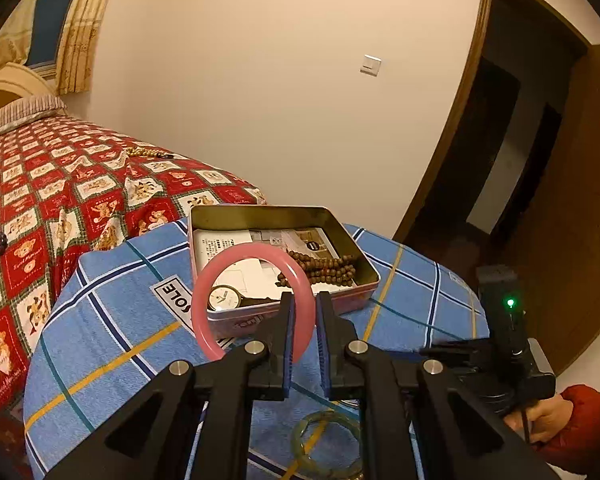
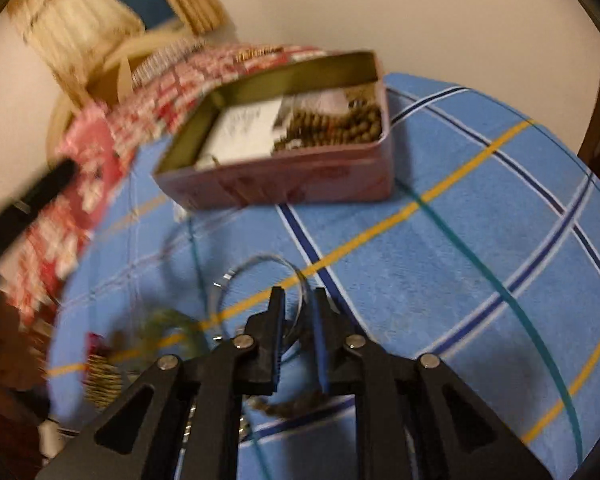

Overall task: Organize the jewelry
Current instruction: 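Place the pink bangle into the tin with the left tool while the right tool drops the silver bangle in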

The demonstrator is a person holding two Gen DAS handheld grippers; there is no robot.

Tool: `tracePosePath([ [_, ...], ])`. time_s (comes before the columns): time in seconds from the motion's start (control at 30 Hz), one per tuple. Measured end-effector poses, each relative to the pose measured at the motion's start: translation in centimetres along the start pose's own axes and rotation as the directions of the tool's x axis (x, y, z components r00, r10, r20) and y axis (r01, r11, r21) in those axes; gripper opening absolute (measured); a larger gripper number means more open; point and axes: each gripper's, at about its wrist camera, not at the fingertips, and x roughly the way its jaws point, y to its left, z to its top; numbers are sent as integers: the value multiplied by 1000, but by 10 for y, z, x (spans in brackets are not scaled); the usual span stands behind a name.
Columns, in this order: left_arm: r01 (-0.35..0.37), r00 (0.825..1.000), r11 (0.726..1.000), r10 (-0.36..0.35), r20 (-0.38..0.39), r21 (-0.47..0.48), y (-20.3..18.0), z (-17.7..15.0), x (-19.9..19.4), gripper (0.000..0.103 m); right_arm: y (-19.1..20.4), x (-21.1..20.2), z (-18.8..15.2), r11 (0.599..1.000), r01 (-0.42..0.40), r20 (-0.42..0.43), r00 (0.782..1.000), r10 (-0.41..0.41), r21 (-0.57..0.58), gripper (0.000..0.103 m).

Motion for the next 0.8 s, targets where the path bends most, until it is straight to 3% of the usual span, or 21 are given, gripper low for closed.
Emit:
tracePosePath([
  [0.07, 1, 1000, 1000, -1, -5, 10, -2, 1, 1, 10, 3, 1, 2, 1000, 11, 24, 1000, -11, -23, 36],
  [0.13, 1, 1000, 1000, -1, -8, 15, -2, 2, 3, 10, 6, 3, 5, 1000, 1, 16, 1000, -1, -29, 40],
  [0.17, 1, 1000, 1000, -1, -8, 14, -1, 2, 4, 10, 7, 3, 5, 999, 14, 12, 1000, -13, -40, 30],
  [0.2, 3, 1000, 1000, -3, -9, 12, 0, 2, 6, 10, 9, 4, 5, 996, 53, 4, 999, -53, -67, 14],
  [0.23, 5, 1000, 1000, -5, -10, 11, 0, 2, 7, 10, 10, 5, 5, 993, 82, -5, 997, -83, -90, 8],
  [0.33, 1, 1000, 1000, -1, -4, 15, 1, 3, 9, 10, 8, 0, 5, 991, 79, -33, 996, -83, -110, 7],
  [0.4, 8, 1000, 1000, -8, 4, 18, 0, 5, 8, 10, 6, -16, 7, 991, 88, 23, 996, -86, -103, 7],
  [0.5, 4, 1000, 999, -5, 15, 32, -1, 14, 13, 10, 2, -52, 19, 999, 21, 126, 992, -15, -47, 7],
  [0.6, 12, 1000, 999, -13, 20, 45, -3, 30, 26, 10, 0, -80, 44, 1000, 3, 245, 970, 1, -14, 7],
  [0.67, 13, 1000, 998, -14, 16, 56, -4, 40, 40, 10, -4, -84, 65, 1000, 9, 297, 955, -13, 14, 7],
  [0.8, -20, 999, 995, 23, -25, 99, -3, 55, 78, 10, -10, -57, 104, 998, 24, 315, 948, -42, 60, 7],
])
